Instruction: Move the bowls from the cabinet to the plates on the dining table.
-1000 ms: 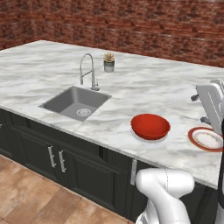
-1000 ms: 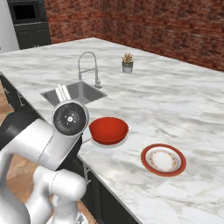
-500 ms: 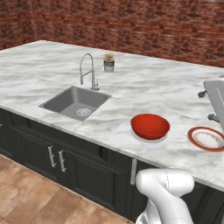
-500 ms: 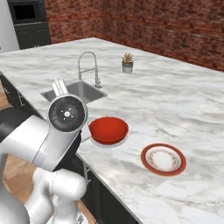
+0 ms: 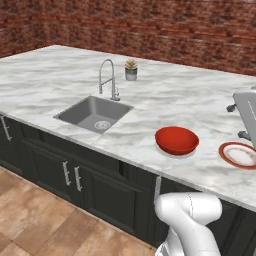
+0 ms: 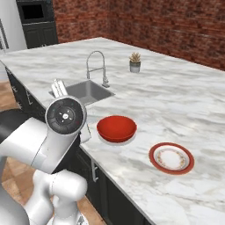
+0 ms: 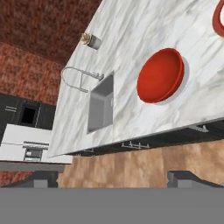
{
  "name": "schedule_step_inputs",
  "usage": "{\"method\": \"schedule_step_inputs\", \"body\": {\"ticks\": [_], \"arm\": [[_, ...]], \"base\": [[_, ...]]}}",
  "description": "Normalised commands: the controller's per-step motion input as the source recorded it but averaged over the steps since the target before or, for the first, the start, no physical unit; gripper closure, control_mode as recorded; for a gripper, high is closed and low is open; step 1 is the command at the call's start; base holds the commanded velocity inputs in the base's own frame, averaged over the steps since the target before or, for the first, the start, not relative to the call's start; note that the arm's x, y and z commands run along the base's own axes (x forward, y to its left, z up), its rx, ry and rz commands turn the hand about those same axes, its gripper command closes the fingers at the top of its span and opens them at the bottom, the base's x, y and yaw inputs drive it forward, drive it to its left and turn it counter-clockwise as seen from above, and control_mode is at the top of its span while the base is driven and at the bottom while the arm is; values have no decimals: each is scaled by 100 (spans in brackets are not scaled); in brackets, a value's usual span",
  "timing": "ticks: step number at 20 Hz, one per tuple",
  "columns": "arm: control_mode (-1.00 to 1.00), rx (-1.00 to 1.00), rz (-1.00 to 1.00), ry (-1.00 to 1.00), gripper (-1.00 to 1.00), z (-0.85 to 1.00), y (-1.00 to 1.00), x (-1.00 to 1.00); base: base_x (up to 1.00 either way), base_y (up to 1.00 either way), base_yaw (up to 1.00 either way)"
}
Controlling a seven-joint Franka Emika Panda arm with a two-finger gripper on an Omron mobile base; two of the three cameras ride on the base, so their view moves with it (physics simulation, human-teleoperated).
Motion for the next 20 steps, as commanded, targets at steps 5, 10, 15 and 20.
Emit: {"method": "schedule_step_inputs", "body": {"ticks": [5, 10, 15, 20], "arm": [[100, 0, 0, 0, -100, 0, 0, 0], [100, 0, 0, 0, -100, 0, 0, 0], [100, 0, 0, 0, -100, 0, 0, 0], [100, 0, 0, 0, -100, 0, 0, 0]], "base": [[0, -1, 23], [0, 0, 25], [0, 0, 25], [0, 0, 25]]}}
